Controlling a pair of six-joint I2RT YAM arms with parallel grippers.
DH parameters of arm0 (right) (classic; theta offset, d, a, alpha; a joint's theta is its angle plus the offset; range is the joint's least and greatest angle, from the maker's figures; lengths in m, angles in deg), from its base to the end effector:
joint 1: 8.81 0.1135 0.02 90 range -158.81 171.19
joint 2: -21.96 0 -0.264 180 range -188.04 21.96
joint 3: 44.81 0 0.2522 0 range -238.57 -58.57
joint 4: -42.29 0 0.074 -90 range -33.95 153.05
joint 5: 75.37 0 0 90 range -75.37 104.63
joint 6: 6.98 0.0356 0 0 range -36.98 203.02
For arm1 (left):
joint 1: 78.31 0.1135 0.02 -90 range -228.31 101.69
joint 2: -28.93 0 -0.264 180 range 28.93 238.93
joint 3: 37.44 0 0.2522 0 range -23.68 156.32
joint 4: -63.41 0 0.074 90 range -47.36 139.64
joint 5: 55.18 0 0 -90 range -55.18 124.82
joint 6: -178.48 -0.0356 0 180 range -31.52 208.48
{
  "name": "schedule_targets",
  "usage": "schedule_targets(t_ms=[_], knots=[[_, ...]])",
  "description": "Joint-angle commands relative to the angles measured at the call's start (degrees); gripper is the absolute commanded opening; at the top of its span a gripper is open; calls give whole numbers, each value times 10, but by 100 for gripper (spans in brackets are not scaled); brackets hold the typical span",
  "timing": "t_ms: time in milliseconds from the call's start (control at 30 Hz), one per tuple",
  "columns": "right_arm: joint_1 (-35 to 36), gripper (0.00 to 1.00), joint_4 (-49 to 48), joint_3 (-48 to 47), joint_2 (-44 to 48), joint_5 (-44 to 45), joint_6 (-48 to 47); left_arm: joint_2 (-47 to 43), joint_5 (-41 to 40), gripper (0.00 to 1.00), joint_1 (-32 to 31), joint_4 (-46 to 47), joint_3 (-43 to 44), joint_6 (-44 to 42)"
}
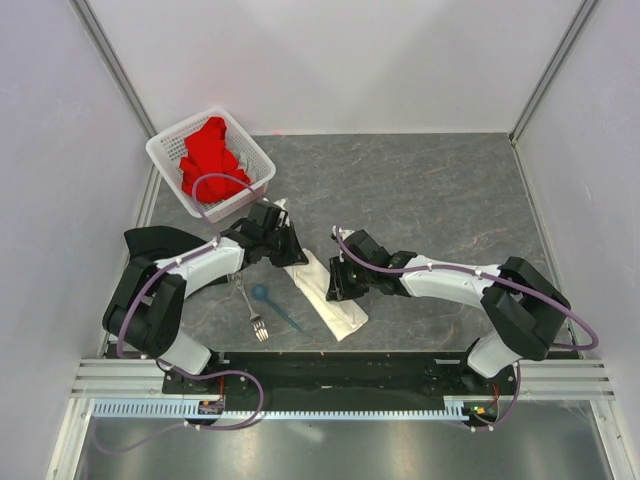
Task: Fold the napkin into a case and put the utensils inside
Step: Stuff the top corner of the smaller-rectangle-folded napkin into the folded napkin.
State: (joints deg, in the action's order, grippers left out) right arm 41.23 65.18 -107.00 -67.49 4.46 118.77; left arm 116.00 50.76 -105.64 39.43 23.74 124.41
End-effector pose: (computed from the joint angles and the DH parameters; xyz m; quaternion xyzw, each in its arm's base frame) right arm 0.1953 0.2428 0.1783 -0.1464 0.9254 0.2921 0.1920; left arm 0.2648 -0.1479 0.1843 -0.0223 0.9312 -0.2891 0.2210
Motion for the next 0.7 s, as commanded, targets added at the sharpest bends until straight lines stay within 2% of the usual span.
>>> schedule_targets(t_ms=[0,100,333,567,667], knots=[[3,34,-14,11,-11,2,-3,14,-26,10,3,-4,-9,-19],[8,34,-35,37,-13,-5,7,30,-59,10,3,-9,-12,-32],[32,33,-68,58,-36,-6,28,64,-81,7,5,-16,0,-49],[40,34,35,-17,-1,60,-35,31,-68,6,5,-7,-5,-50],[41,39,55,-47,2,63,-66,23,-64,6,5,-4,-4,-50]])
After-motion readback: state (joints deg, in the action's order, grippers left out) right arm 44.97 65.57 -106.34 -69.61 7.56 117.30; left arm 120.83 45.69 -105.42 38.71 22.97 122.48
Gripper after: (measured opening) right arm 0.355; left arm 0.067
